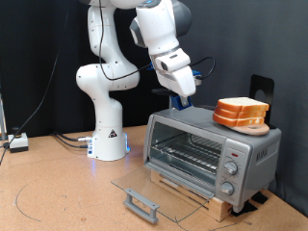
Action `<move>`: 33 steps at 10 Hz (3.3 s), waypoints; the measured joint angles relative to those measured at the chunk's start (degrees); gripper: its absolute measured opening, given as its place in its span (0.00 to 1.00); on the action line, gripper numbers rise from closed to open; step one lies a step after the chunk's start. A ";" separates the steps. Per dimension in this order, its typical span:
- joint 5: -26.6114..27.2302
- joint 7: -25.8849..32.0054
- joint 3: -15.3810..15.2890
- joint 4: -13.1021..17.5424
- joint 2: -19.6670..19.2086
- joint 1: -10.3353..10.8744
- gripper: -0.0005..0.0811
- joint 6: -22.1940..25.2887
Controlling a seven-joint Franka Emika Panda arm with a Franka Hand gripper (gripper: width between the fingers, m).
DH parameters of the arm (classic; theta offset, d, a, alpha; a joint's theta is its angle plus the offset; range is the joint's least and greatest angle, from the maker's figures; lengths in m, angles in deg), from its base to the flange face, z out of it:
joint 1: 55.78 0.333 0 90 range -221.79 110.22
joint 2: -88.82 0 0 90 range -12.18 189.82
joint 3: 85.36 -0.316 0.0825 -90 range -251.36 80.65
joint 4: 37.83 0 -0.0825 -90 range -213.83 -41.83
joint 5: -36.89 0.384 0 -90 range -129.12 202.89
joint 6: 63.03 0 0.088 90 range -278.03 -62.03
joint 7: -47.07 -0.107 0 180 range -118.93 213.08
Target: Make a piece of toast with the oven
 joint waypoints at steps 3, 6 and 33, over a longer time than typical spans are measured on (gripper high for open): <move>0.06 -0.05 -0.93 0.16 -0.43 0.01 0.49 -0.93; 0.08 -0.30 -1.54 0.42 -0.52 0.01 0.49 -0.93; 12.83 3.98 -3.84 0.84 0.85 0.50 0.49 -2.25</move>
